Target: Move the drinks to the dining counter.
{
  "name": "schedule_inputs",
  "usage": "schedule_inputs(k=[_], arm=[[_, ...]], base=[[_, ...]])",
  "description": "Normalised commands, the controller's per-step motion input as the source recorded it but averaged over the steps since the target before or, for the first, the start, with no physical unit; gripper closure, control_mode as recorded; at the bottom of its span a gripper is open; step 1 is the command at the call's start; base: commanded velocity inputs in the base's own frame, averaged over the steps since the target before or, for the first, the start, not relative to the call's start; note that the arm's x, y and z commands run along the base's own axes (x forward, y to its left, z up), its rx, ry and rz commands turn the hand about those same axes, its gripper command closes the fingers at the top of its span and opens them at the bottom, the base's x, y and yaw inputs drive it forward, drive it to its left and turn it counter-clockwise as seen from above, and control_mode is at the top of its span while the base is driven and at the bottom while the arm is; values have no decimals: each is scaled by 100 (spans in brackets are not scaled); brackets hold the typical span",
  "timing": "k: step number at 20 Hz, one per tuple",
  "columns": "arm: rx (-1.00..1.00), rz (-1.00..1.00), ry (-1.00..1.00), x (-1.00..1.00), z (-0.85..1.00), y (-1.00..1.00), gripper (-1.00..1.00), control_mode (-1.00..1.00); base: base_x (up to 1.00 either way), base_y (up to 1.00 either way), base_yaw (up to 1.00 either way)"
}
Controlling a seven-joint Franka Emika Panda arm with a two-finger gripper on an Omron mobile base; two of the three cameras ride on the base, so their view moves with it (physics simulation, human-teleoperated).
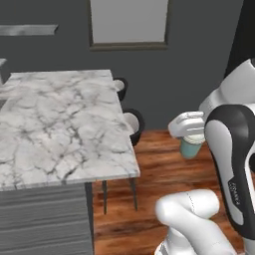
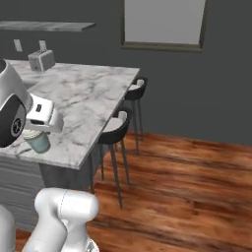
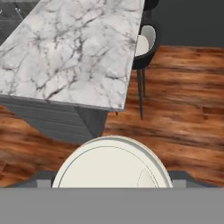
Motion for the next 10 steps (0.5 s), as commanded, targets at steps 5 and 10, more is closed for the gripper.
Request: schedule_inputs(k=[5,10], arm=[[0,0,0,0,0,0,100,100],[0,0,0,0,0,0,100,100]], base=[[99,100,0],[99,97,0]])
